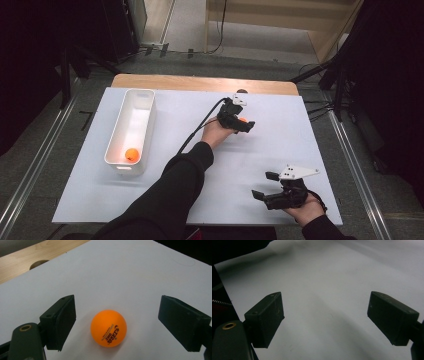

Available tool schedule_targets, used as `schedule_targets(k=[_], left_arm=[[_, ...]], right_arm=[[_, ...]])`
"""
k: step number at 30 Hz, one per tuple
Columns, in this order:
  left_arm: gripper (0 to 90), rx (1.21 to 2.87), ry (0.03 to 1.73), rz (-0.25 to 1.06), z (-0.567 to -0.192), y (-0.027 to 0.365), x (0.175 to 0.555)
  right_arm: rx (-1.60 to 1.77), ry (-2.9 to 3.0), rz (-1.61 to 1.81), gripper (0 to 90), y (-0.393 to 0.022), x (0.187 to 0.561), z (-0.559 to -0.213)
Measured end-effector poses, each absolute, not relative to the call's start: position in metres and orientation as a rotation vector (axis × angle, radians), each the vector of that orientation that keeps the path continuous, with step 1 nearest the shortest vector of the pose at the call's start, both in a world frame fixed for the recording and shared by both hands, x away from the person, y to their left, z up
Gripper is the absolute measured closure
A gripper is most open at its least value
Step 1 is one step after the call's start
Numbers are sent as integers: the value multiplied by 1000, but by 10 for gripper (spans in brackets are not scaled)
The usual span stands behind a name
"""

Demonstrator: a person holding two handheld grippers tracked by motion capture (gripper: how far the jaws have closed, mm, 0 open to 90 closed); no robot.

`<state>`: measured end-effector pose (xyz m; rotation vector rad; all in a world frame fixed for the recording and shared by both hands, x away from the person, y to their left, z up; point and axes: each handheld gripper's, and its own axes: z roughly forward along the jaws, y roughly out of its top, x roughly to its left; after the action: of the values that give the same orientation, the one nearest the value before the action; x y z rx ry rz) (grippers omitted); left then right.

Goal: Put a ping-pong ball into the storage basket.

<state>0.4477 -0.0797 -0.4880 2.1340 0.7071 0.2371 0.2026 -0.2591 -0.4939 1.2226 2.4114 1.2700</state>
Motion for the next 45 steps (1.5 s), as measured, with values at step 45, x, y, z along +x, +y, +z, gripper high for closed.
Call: schedule_targets(k=[45], left_arm=[[164,2256,733,274,-517,-87,448]], right_arm=[[1211,2423,1260,123,-258,203,-494]])
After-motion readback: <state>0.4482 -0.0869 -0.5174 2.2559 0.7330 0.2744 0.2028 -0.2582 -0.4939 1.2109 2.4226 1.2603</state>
